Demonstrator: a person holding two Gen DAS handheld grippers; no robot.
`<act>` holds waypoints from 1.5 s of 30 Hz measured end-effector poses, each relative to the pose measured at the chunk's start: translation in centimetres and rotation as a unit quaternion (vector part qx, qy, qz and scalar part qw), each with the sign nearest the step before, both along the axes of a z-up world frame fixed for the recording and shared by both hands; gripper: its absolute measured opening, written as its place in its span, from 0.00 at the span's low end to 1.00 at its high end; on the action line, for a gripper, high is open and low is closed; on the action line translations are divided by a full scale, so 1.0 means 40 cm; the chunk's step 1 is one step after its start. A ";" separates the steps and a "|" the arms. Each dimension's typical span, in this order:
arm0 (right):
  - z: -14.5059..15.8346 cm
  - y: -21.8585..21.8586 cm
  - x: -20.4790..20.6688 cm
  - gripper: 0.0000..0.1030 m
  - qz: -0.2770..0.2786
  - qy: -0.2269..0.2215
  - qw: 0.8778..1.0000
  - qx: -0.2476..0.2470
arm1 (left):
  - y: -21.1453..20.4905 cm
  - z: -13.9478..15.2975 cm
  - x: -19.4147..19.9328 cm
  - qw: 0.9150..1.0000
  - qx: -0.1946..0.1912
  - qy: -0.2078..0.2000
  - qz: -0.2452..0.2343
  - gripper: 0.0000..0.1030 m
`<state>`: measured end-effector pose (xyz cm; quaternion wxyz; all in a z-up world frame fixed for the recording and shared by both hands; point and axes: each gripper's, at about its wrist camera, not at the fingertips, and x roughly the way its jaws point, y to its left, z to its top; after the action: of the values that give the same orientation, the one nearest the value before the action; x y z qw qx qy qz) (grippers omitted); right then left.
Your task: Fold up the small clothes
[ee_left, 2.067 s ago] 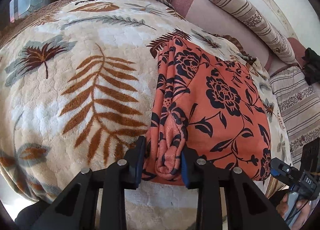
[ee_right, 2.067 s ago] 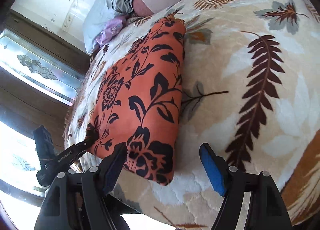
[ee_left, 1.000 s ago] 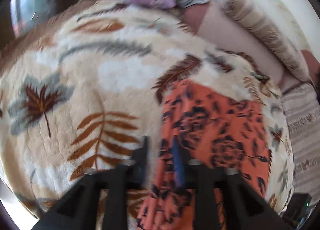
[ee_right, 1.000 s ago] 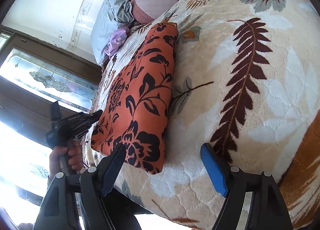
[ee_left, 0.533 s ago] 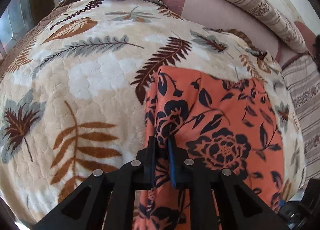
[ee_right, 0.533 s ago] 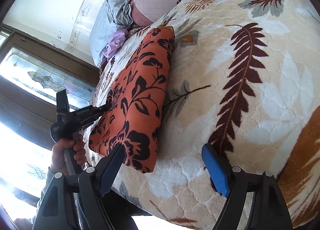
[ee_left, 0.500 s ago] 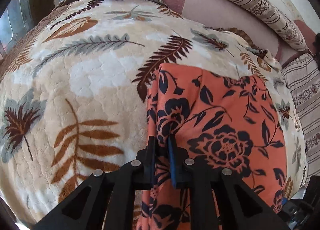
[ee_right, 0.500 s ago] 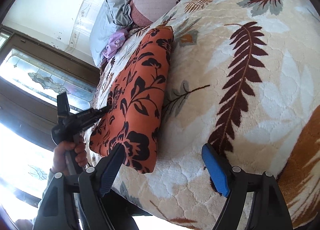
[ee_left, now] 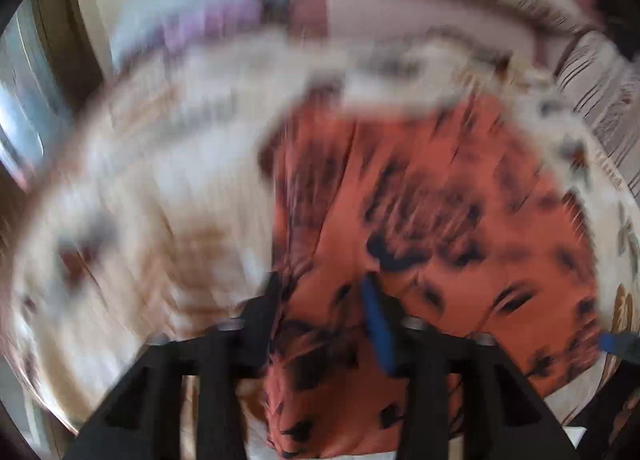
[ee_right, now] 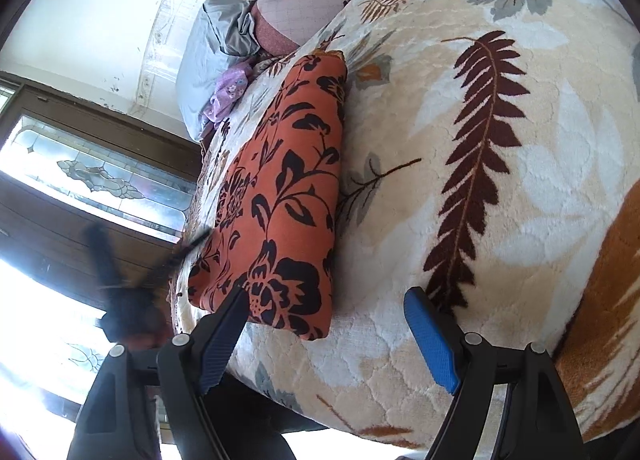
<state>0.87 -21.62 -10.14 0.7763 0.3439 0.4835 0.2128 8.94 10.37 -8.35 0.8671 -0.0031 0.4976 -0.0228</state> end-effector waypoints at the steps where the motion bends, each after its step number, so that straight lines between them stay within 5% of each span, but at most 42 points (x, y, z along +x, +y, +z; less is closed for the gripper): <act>1: 0.004 0.004 -0.003 0.80 0.002 0.000 1.000 -0.003 | 0.021 0.003 -0.009 1.000 -0.022 -0.016 0.011 0.37; 4: 0.014 0.001 -0.013 0.80 0.005 -0.004 1.000 -0.015 | 0.040 0.055 -0.028 0.998 -0.053 -0.029 0.025 0.38; 6: 0.016 -0.008 -0.010 0.80 -0.003 0.000 1.000 -0.017 | 0.053 0.073 -0.030 0.997 -0.065 -0.029 0.029 0.49; 8: 0.023 -0.010 0.001 0.80 -0.007 0.001 1.000 -0.015 | 0.074 0.080 -0.028 0.995 -0.089 -0.022 0.045 0.74; 13: 0.081 0.013 0.069 0.80 0.001 -0.024 0.999 -0.036 | 0.097 0.087 -0.035 0.987 -0.142 -0.021 0.075 0.76; 17: 0.104 0.031 0.150 0.87 -0.006 -0.038 0.998 -0.047 | 0.075 0.074 -0.004 0.990 -0.121 -0.027 0.072 0.86; 20: 0.063 0.050 0.194 0.88 -0.007 -0.017 0.998 -0.054 | 0.041 -0.006 0.024 0.995 -0.074 0.022 0.058 0.90; 22: 0.000 0.073 0.208 0.88 0.011 0.029 0.997 -0.067 | 0.047 -0.029 0.002 0.993 -0.095 -0.019 0.066 0.96; 27: -0.003 0.111 0.177 0.90 0.034 -0.026 0.992 -0.116 | 0.041 -0.037 -0.007 0.994 -0.088 -0.038 0.061 0.97; 45: -0.011 0.111 0.173 0.90 0.029 -0.024 0.993 -0.110 | 0.044 -0.034 -0.026 0.993 -0.088 -0.054 0.056 0.97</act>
<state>7.80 -17.17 -10.57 0.8142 0.2373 0.4949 0.1894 7.92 12.12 -9.70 0.8888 -0.1061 0.4454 -0.0182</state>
